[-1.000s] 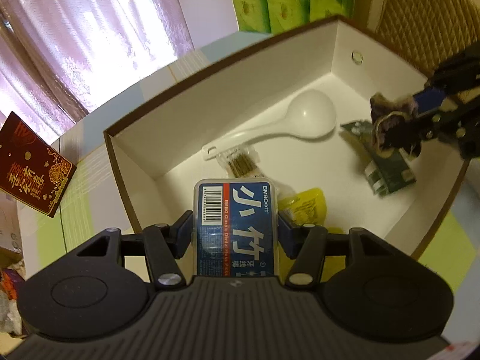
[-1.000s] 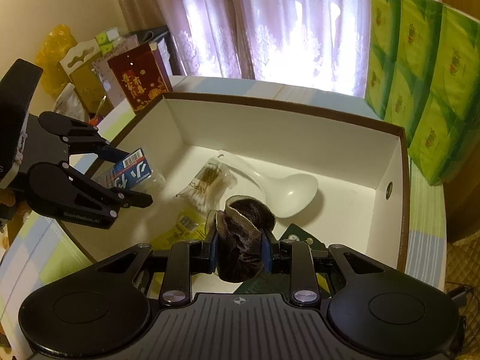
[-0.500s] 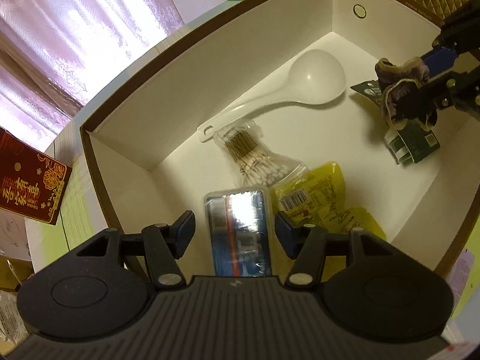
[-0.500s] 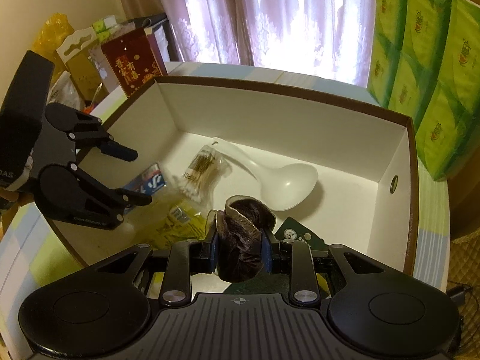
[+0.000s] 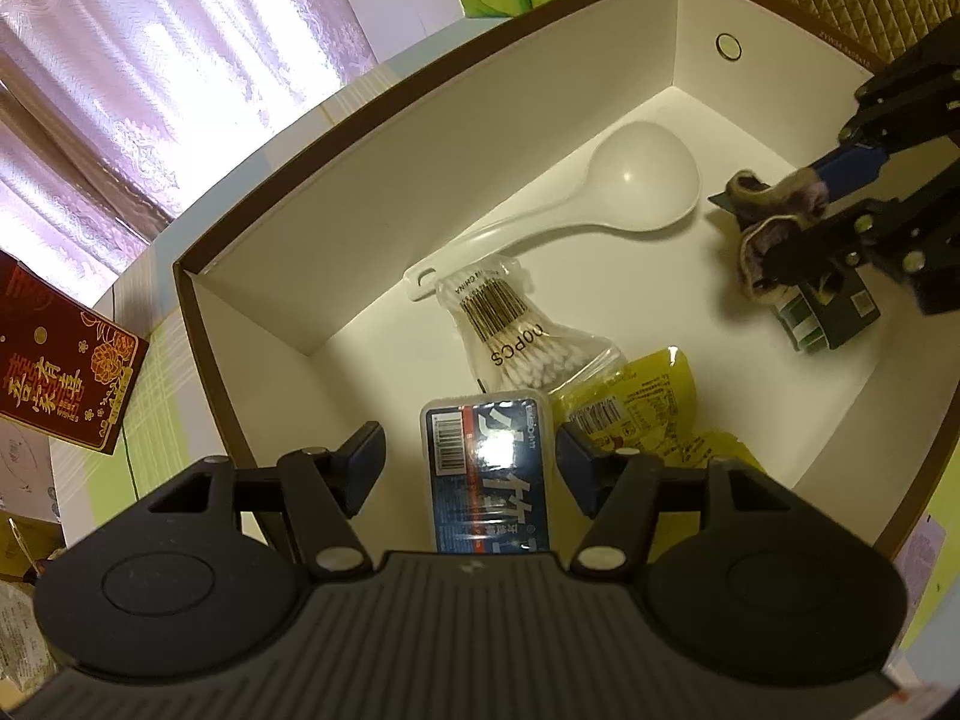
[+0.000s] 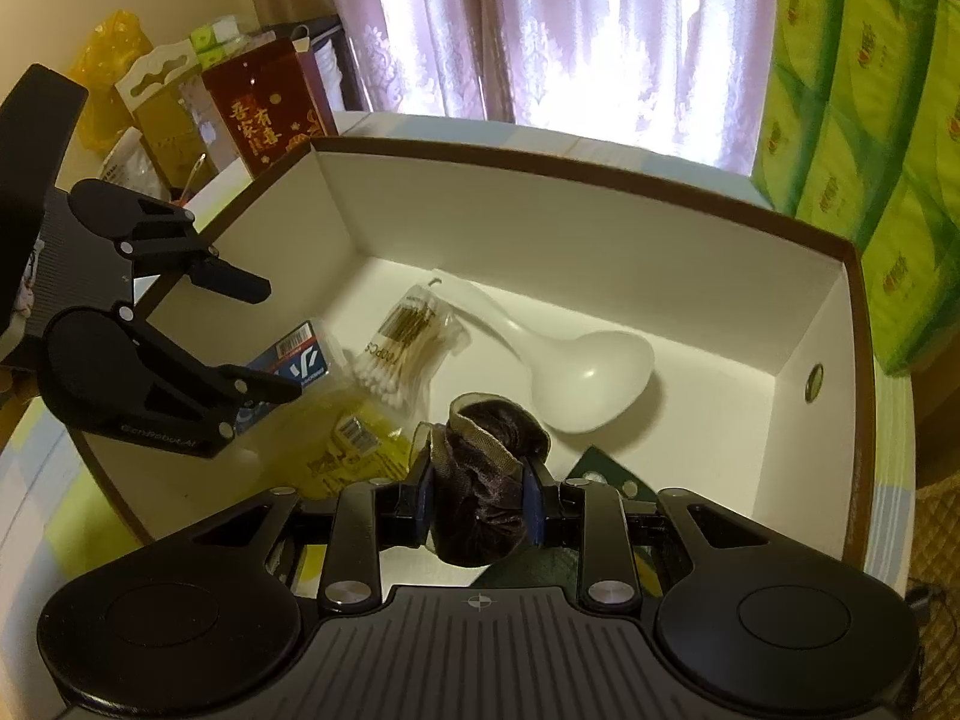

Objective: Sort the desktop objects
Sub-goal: 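Open both grippers to drop the scrunchie and toothbrush box into the box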

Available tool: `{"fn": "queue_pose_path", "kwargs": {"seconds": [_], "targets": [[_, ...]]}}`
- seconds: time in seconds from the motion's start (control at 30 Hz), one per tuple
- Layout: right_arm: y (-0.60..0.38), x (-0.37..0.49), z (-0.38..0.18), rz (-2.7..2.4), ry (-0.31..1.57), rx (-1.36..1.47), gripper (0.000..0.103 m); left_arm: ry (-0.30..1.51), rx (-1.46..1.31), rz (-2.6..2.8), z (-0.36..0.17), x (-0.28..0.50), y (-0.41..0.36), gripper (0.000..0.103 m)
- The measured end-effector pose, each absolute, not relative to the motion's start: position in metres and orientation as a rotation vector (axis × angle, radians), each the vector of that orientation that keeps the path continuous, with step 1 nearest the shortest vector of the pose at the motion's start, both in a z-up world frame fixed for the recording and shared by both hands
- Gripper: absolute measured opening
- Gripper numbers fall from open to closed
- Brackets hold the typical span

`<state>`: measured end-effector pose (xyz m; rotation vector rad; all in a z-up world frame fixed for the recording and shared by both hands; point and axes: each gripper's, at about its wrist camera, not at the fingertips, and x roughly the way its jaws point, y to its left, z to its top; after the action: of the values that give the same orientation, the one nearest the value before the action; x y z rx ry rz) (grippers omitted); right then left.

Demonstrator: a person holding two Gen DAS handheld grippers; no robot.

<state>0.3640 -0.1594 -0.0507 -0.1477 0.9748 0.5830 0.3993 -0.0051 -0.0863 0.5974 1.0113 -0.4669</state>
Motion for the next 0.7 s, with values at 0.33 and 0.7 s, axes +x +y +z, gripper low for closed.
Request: {"fn": "queue_pose_path", "kwargs": {"seconds": [0.33, 0.7], "targets": [[-0.155, 0.368, -0.048, 0.56, 0.892, -0.17, 0.077, 1.001, 0.585, -0.459, -0.085, 0.401, -0.005, 0.063], [-0.167, 0.346, -0.034, 0.529, 0.776, -0.194, 0.101, 0.94, 0.511, -0.424, -0.069, 0.394, 0.0, 0.09]]}}
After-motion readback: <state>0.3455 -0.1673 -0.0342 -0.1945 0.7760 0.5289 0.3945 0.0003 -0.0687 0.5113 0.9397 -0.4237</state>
